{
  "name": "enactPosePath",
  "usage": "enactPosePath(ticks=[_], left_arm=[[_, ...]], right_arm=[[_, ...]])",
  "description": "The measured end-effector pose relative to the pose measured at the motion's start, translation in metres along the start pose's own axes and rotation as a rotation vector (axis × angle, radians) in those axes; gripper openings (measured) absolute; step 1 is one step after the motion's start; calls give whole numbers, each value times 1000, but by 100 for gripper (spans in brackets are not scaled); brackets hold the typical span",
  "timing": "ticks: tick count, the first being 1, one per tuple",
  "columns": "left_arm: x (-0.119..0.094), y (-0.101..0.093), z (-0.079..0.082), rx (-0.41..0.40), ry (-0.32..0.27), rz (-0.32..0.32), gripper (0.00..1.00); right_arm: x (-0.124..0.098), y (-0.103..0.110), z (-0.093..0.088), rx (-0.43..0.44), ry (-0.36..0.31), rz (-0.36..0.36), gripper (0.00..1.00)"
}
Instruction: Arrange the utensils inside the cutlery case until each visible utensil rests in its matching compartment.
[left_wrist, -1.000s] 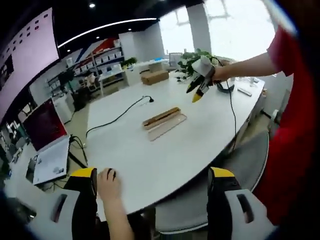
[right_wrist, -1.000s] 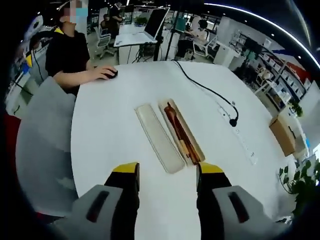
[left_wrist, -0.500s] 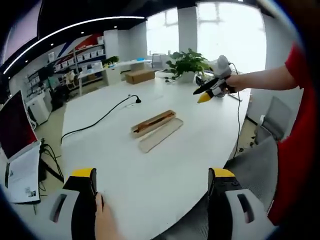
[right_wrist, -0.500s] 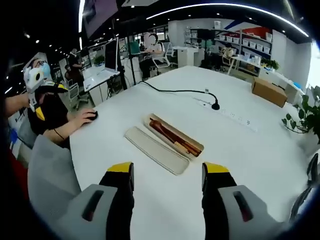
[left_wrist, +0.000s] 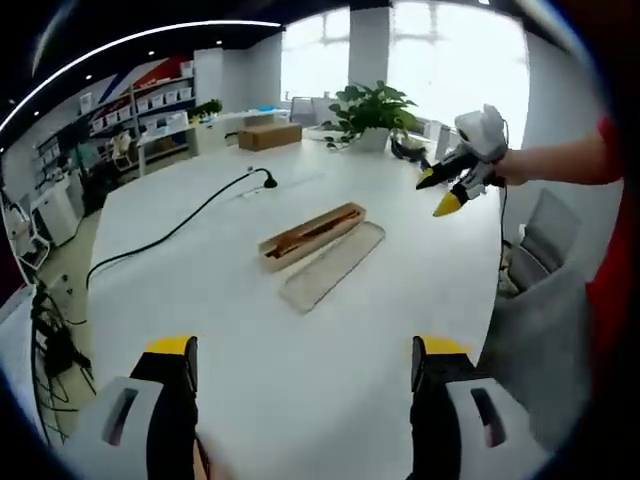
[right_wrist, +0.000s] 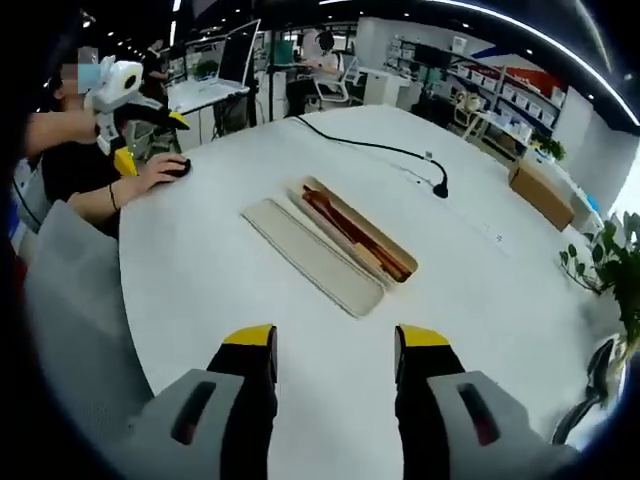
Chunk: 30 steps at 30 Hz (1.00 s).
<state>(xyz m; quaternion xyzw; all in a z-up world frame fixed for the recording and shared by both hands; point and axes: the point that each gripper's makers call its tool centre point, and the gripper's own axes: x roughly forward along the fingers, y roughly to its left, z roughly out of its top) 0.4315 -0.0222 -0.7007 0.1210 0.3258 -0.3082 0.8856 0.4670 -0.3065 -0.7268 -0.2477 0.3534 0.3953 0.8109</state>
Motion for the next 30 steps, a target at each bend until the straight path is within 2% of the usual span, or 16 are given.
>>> enactPosePath(ticks=[5, 9, 11, 13, 14, 15, 16, 20, 23, 26, 28, 30], left_arm=[[9, -6, 20, -26, -37, -11, 88], [23, -14, 16, -3, -10, -30, 86], [32, -18, 16, 1, -12, -36, 83], [39, -23, 20, -40, -17, -51, 82], [39, -29, 29, -73, -33, -69, 83], [39, -34, 43, -70, -91, -78, 83], [37, -34, 46, -62, -98, -67, 83], [47, -31, 38, -65, -62, -41, 83], [54, -27, 30, -56, -43, -29, 84], [63, -27, 21, -121, -23, -14, 84], [67, -30, 20, -116, -24, -23, 84], [71, -28, 13, -72, 17, -12, 84]], right_arm=[[9, -7, 3, -2, -13, 15, 49], [20, -16, 6, 59, -46, 32, 50], [29, -18, 1, 66, -31, 39, 51], [35, -20, -1, 64, -26, 35, 52], [37, -20, -1, 66, -26, 36, 53], [38, -20, -1, 70, -21, 38, 55], [37, -19, -1, 71, -21, 35, 56], [37, -17, -4, 67, -36, 28, 62], [38, -15, -14, 78, -27, 27, 61], [36, -12, -25, 54, 22, 36, 60], [34, -14, -26, 47, 24, 31, 60], [34, -20, -29, 62, 16, 19, 62]])
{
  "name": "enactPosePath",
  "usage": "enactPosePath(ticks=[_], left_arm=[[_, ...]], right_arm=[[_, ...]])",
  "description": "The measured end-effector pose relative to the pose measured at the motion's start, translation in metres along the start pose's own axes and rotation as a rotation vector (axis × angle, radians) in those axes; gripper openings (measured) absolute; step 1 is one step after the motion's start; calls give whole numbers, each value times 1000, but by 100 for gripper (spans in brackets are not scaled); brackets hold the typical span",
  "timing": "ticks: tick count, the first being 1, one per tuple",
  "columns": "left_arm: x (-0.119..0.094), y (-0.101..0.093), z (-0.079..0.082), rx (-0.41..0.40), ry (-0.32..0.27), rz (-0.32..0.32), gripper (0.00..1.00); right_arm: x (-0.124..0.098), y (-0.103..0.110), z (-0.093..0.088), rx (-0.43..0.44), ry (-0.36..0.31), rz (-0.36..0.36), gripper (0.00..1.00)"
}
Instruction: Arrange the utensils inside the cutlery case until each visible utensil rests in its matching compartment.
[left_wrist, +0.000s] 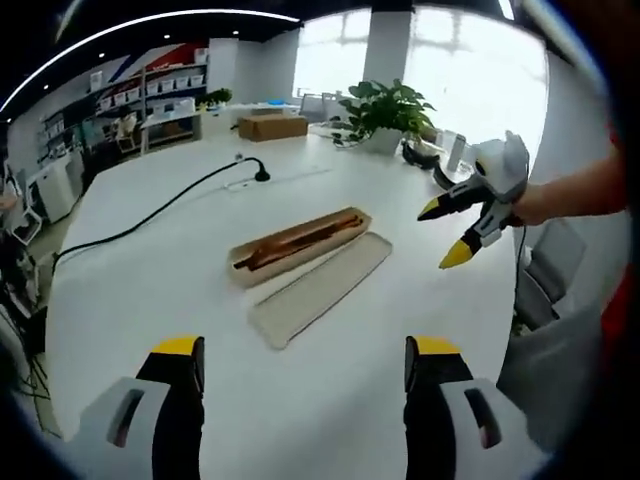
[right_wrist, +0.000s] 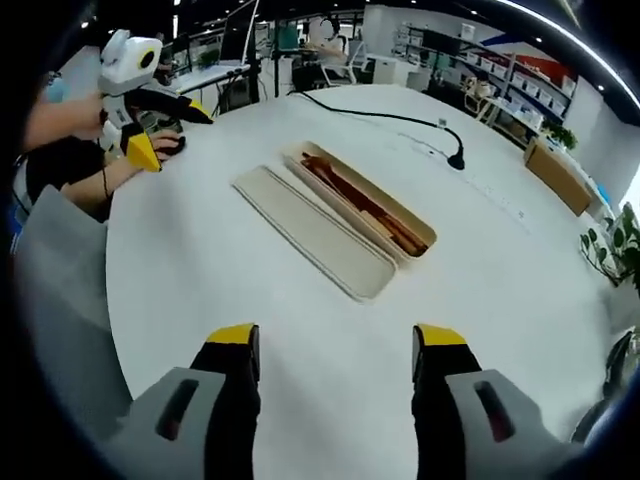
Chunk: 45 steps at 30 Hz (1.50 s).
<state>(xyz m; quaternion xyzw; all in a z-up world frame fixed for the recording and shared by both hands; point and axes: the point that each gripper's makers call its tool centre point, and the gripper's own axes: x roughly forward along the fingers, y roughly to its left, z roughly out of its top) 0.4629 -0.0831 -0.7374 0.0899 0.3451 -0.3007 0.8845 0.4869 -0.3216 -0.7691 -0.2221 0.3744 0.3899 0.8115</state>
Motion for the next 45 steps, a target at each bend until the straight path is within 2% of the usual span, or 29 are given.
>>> enactPosePath(ticks=[3, 7, 9, 13, 16, 19, 22, 23, 25, 28, 29, 31, 33, 34, 35, 36, 38, 39, 40, 42, 45], left_arm=[[1, 2, 3, 7, -7, -19, 85], [-2, 10, 4, 4, -14, -11, 86], [2, 16, 0, 7, -1, -1, 86], [8, 30, -8, 3, 29, 59, 88], [16, 30, -7, -4, 12, 51, 88], [25, 30, -4, -8, -5, 52, 88], [29, 29, -1, 50, -17, 48, 88], [30, 29, -2, 53, -4, 49, 88], [31, 28, 2, 50, -26, 44, 87], [34, 25, 1, 53, -24, 31, 83], [37, 24, -1, 70, -10, 23, 83], [44, 23, -6, 81, 13, 17, 84], [49, 26, -11, 79, 34, 15, 85], [51, 27, -11, 76, 34, 17, 85], [52, 30, -10, 67, 24, 34, 87], [52, 32, -7, 64, 10, 46, 90], [56, 29, -7, 42, 0, 31, 94], [58, 26, -8, 41, 2, 18, 93], [61, 23, -12, 47, 14, 5, 91], [65, 21, -16, 70, 33, -8, 88], [69, 20, -15, 116, 29, -13, 81]], right_arm=[[2, -3, -7, 22, 9, 1, 63], [5, -6, -15, 40, 12, -8, 63], [4, -6, -14, 35, 9, -8, 62], [6, -9, -12, 5, 9, -8, 62], [14, -10, -11, 15, 6, 7, 60], [24, -4, -6, -26, -5, 37, 61], [32, -1, 0, -36, -10, 49, 63], [34, -1, 2, -35, -14, 49, 62], [41, 3, 8, -16, -30, 52, 63], [47, 7, 9, -10, -32, 54, 64], [50, 11, 7, -20, -25, 62, 65], [54, 12, 4, -96, -1, 67, 67], [56, 15, 2, -118, 11, 83, 67], [57, 14, 5, -104, -11, 83, 67], [58, 12, 5, -98, -7, 81, 67], [59, 11, 5, -60, -16, 83, 67], [62, 11, 5, 5, -29, 91, 66], [62, 10, 4, 35, -33, 86, 65], [63, 6, 9, 9, -59, 71, 63], [63, 6, 9, 22, -46, 67, 62], [65, 5, 11, 21, -49, 66, 62]])
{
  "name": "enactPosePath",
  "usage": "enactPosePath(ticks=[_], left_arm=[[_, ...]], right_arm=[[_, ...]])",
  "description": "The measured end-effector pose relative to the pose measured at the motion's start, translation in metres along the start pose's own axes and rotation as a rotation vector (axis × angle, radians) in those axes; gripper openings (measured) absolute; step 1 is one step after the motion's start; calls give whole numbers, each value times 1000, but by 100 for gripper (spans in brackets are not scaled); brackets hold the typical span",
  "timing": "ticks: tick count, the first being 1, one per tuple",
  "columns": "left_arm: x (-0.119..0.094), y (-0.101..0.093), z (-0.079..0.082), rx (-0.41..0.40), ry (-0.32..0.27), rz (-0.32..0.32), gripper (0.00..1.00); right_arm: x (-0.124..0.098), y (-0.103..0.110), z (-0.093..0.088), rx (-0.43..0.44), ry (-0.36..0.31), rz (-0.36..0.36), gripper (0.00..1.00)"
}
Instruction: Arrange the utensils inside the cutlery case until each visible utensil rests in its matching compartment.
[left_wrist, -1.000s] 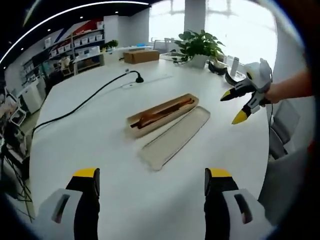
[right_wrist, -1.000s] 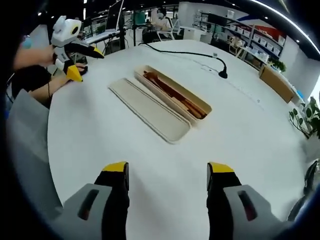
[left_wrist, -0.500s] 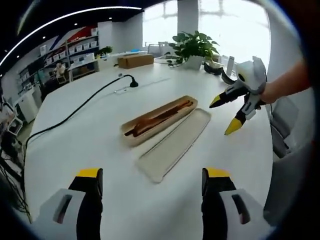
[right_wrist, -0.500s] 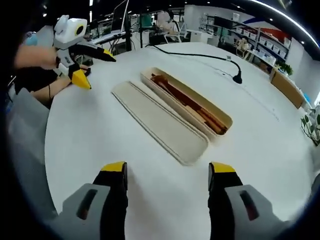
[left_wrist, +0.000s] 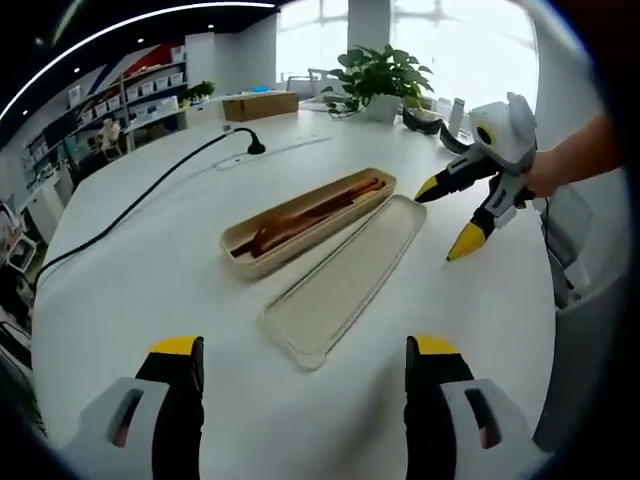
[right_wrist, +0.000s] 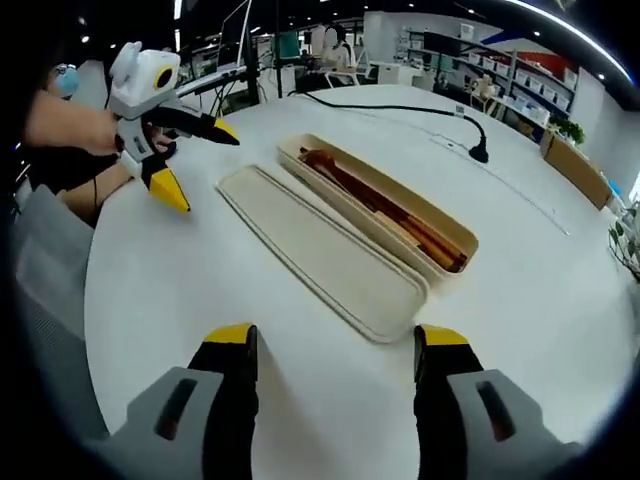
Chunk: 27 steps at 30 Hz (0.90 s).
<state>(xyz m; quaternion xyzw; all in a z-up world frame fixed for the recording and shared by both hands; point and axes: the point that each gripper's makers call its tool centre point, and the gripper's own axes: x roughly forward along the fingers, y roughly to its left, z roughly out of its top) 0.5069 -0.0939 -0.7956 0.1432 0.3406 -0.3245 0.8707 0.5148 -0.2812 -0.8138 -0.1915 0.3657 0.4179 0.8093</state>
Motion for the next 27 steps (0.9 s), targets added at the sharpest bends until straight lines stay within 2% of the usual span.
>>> enactPosePath(ticks=[1, 7, 9, 10, 14, 15, 19, 23, 27], left_arm=[[2, 0, 1, 25, 1, 0, 80], [13, 2, 4, 16, 3, -20, 79], [15, 0, 1, -13, 21, -42, 71], [15, 2, -3, -19, 46, -29, 67], [20, -1, -2, -2, 41, -39, 69], [23, 0, 0, 31, 27, -39, 69], [28, 3, 2, 5, 32, -53, 65], [28, 6, 3, 15, 29, -39, 53], [29, 1, 4, 27, 17, -47, 54]], right_arm=[[0, -1, 1, 0, 0, -2, 62], [6, -13, 7, -9, 0, 13, 62], [9, -18, 10, -7, -9, 14, 61], [10, -18, 12, -8, -17, 15, 59], [11, -20, 15, -17, -21, 22, 60], [11, -21, 15, -19, -32, 23, 61], [15, -24, 19, -24, -64, 15, 65], [15, -22, 20, -9, -55, -1, 49], [14, -14, 19, -8, -64, -9, 46]])
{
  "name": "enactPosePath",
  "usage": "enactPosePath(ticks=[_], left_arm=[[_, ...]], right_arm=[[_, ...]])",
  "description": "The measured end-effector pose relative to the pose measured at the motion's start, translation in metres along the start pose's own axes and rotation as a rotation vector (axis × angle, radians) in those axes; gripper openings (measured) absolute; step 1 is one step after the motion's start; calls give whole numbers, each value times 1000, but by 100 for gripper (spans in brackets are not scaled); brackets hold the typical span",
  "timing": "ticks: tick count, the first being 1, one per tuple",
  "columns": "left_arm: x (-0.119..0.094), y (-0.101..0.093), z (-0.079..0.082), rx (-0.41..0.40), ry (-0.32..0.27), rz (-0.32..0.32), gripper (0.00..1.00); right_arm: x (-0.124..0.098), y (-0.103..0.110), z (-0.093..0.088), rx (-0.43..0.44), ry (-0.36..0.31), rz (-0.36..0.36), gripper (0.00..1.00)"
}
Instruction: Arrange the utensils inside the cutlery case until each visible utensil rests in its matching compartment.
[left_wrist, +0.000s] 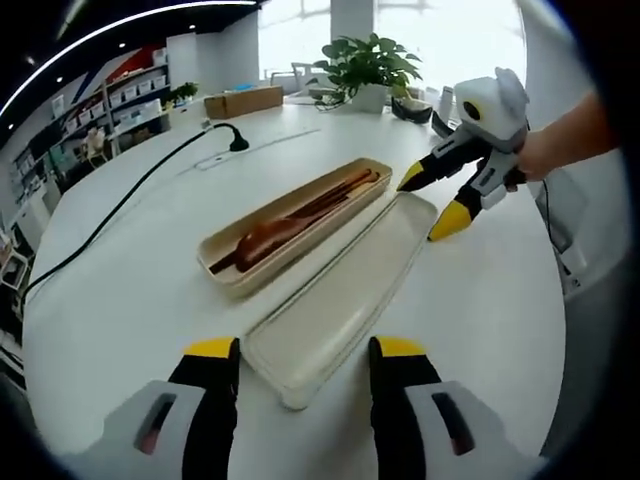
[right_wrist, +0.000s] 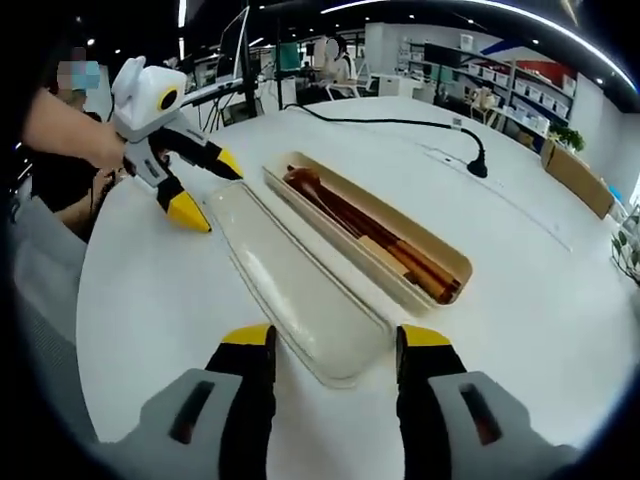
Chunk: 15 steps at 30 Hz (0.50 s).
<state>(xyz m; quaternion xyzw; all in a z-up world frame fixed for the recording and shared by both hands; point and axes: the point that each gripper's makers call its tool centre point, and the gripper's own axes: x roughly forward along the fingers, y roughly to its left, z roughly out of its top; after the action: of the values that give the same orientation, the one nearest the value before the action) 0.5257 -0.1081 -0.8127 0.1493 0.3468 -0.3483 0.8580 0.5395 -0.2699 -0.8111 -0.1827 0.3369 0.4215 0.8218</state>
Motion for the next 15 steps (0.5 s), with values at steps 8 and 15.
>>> enactPosePath(ticks=[8, 15], left_arm=[[-9, -6, -5, 36, 14, -16, 54], [-21, -15, -11, 24, 54, -29, 51]], right_arm=[[-6, 20, -7, 12, 30, 51, 43], [-6, 32, -12, 115, 47, 126, 43]])
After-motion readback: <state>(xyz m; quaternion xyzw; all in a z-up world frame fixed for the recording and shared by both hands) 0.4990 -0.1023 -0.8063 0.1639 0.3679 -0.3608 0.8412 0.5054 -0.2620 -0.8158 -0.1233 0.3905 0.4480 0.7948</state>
